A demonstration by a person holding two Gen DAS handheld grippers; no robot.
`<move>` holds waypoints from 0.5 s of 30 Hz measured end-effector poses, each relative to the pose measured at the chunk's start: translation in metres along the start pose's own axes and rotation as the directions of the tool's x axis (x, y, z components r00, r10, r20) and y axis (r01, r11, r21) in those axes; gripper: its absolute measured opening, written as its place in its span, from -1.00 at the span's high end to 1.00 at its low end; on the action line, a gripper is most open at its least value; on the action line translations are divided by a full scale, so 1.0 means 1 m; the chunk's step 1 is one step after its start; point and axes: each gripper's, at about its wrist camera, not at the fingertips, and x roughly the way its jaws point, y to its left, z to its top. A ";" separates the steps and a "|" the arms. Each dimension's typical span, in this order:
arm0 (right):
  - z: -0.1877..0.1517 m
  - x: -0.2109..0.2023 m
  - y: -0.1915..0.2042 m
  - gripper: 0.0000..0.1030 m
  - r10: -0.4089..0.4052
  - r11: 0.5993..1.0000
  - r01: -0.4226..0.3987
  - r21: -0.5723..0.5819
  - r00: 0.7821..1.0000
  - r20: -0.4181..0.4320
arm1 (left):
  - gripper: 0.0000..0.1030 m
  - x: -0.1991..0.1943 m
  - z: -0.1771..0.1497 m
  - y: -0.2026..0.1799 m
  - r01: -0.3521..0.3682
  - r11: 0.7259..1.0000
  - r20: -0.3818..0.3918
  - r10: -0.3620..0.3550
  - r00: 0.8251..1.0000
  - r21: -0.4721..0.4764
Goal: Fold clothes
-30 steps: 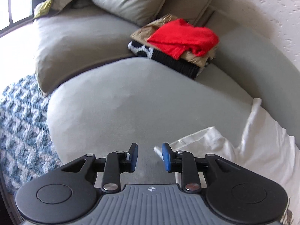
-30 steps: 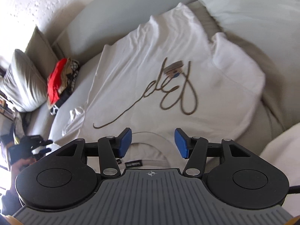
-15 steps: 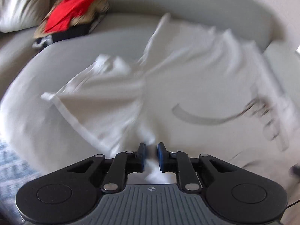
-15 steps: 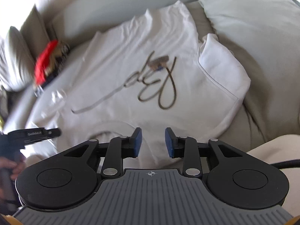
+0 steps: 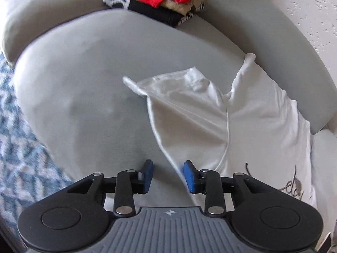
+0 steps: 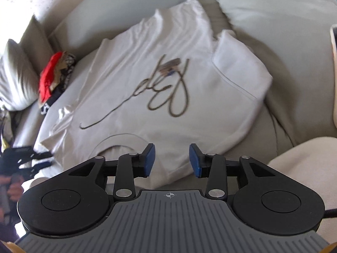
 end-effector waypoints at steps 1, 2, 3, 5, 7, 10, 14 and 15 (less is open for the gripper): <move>0.000 -0.001 0.002 0.14 0.003 1.000 -0.003 -0.005 1.000 0.001 | 0.41 0.001 -0.001 -0.003 0.005 1.000 0.012 -0.006 1.000 0.011; -0.001 -0.002 0.002 0.13 0.004 1.000 -0.004 -0.006 1.000 0.001 | 0.42 0.001 -0.002 -0.007 0.011 1.000 0.024 -0.011 1.000 0.022; -0.001 -0.002 0.002 0.13 0.002 1.000 -0.002 -0.002 1.000 0.000 | 0.55 0.002 -0.003 -0.010 0.016 0.999 0.035 -0.017 0.999 0.033; 0.000 -0.001 0.000 0.13 -0.004 1.000 0.004 0.008 1.000 -0.003 | 0.81 0.003 -0.004 -0.014 0.000 0.998 0.050 -0.003 0.999 0.060; -0.001 0.000 -0.003 0.13 -0.011 1.000 0.011 0.020 1.000 -0.006 | 1.00 0.005 -0.006 -0.018 -0.017 0.996 0.064 0.011 0.998 0.087; 0.000 -0.002 -0.007 0.13 -0.023 0.999 0.023 0.029 1.000 -0.005 | 1.00 0.004 -0.009 -0.025 -0.080 0.988 0.098 0.068 0.993 0.129; 0.001 -0.006 -0.013 0.10 -0.034 0.999 0.033 0.032 0.999 0.011 | 0.92 0.002 -0.021 -0.041 -0.233 0.945 0.146 0.203 0.968 0.229; 0.002 -0.007 -0.015 0.09 -0.036 0.999 0.035 0.036 0.999 0.018 | 0.80 -0.001 -0.024 -0.044 -0.265 0.932 0.149 0.234 0.961 0.248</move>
